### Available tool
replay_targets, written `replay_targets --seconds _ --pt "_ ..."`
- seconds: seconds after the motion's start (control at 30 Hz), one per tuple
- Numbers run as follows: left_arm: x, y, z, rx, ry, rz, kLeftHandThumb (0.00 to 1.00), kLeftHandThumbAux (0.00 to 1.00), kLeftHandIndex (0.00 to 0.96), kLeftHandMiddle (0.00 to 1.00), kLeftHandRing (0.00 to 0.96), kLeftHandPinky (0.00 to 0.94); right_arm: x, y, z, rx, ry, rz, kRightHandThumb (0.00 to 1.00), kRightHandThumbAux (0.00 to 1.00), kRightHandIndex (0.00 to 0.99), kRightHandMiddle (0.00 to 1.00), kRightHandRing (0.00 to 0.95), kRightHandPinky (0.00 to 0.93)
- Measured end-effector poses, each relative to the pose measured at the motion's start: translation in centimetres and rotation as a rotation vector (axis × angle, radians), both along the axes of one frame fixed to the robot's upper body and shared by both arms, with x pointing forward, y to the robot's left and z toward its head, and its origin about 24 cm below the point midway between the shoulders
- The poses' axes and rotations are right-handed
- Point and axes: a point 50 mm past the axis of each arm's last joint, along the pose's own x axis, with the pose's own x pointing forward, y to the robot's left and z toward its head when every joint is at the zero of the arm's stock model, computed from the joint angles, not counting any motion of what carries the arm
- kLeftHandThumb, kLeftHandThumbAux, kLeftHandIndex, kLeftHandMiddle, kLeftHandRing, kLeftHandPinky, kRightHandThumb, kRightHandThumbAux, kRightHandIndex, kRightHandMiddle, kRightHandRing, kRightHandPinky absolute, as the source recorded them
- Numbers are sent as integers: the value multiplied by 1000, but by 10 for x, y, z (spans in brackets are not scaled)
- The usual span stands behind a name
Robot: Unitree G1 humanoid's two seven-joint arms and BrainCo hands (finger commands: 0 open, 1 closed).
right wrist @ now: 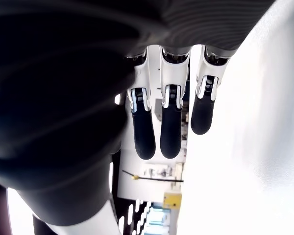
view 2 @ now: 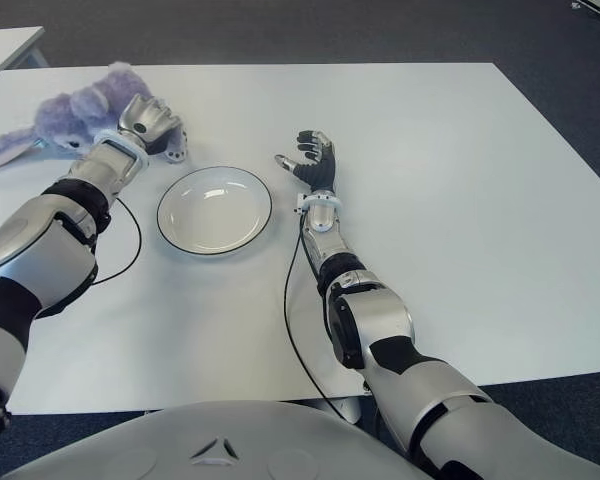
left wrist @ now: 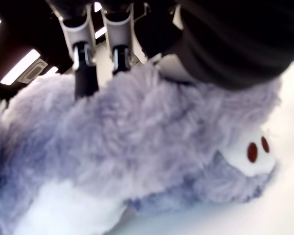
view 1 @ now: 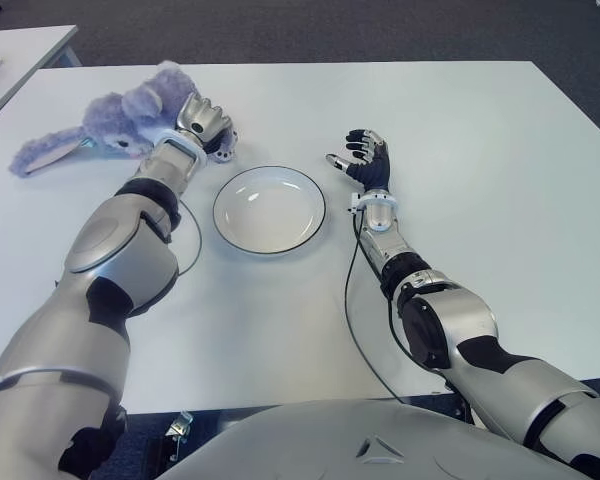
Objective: Put the doll into the plate.
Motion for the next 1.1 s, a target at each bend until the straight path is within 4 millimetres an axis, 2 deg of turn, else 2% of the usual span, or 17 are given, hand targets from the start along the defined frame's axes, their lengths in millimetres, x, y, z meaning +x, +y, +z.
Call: replay_targets --seconds 0.07,0.1,0.2,0.53,0.6,0.63,1.1 --pt "0 1 0 -17 -3 8 1000 661 369 448 496 518 0 0 0 1 0 0 44 947 318 342 321 257" --pt "0 1 0 -27 -4 13 960 656 374 472 526 682 0 0 0 1 0 0 39 945 318 343 322 256" --pt "-1 3 -1 -53 -4 25 948 654 374 491 534 789 0 0 0 1 0 1 38 958 321 345 325 259" --pt "-2 8 -1 -96 -1 41 948 653 376 505 538 813 0 -1 0 4 1 -1 29 955 315 339 314 240" --pt "-2 8 -1 -102 -2 43 864 666 393 537 774 825 0 -1 0 5 1 -1 27 955 317 341 316 243" --pt "-2 8 -1 -107 -3 45 855 668 395 541 800 826 0 -1 0 5 1 0 26 955 317 341 317 243" --pt "0 7 4 -237 -22 60 849 670 395 546 812 830 0 0 0 6 3 7 51 960 324 340 318 253"
